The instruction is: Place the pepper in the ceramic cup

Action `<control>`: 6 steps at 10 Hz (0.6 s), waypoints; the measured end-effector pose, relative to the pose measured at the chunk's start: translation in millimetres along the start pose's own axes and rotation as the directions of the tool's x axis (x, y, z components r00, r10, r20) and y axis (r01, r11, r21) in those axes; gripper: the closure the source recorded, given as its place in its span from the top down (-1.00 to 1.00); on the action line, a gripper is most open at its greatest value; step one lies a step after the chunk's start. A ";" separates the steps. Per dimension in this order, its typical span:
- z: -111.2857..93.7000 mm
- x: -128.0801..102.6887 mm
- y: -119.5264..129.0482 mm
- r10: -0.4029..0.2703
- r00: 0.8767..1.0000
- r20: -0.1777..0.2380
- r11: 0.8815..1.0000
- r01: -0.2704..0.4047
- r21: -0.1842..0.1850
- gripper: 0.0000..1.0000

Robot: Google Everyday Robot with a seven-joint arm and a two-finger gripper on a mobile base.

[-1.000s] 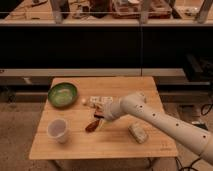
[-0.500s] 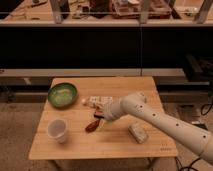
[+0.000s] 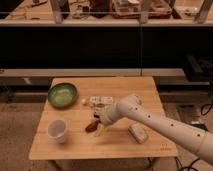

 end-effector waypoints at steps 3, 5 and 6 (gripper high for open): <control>27.2 -7.9 -12.8 -0.049 0.997 0.052 0.997 0.045 0.061 0.60; 40.7 -14.4 -9.5 -0.054 0.995 0.081 0.996 0.048 0.073 0.60; 44.7 -16.5 -6.8 -0.052 0.995 0.090 0.996 0.046 0.074 0.57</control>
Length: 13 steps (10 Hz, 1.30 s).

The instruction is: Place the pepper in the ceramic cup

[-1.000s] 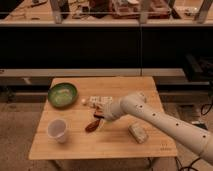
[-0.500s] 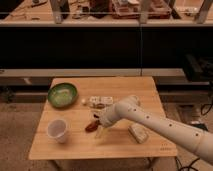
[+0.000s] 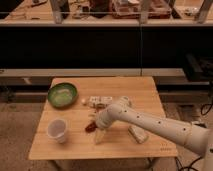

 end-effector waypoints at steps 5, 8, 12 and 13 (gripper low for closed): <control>10.4 -10.5 2.3 0.025 1.000 0.016 0.999 -0.025 0.020 -0.34; 8.6 -10.9 -0.1 0.021 1.000 0.017 0.999 -0.021 0.033 -0.42; -15.8 27.3 14.7 -0.017 0.997 -0.071 1.000 0.015 -0.017 -0.42; -26.3 44.3 22.9 -0.033 0.993 -0.114 0.999 0.029 -0.042 -0.42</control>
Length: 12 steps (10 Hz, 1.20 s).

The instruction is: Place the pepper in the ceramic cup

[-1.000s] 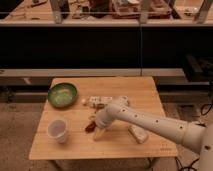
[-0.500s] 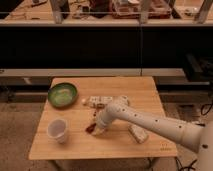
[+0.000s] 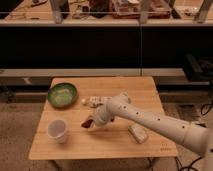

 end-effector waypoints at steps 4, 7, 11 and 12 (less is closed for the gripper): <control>-64.3 104.3 65.0 -0.083 0.944 -0.318 0.988 0.035 -0.154 -0.42; -83.7 139.1 75.9 -0.131 0.908 -0.397 0.981 0.060 -0.185 -0.42; -82.3 142.4 74.9 -0.131 0.905 -0.405 0.982 0.061 -0.181 -0.42; -82.2 142.3 74.9 -0.131 0.905 -0.405 0.982 0.061 -0.181 -0.42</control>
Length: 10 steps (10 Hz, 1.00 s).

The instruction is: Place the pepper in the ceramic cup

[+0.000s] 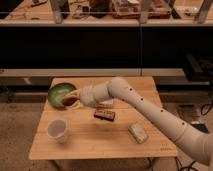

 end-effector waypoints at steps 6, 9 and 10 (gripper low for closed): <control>64.9 5.9 -53.7 -0.007 0.999 0.052 0.985 -0.002 0.173 -0.42; 75.1 17.8 -60.0 -0.017 0.999 0.044 0.979 0.007 0.203 -0.42; 78.0 28.4 -60.1 -0.019 0.999 0.027 0.977 0.013 0.213 -0.42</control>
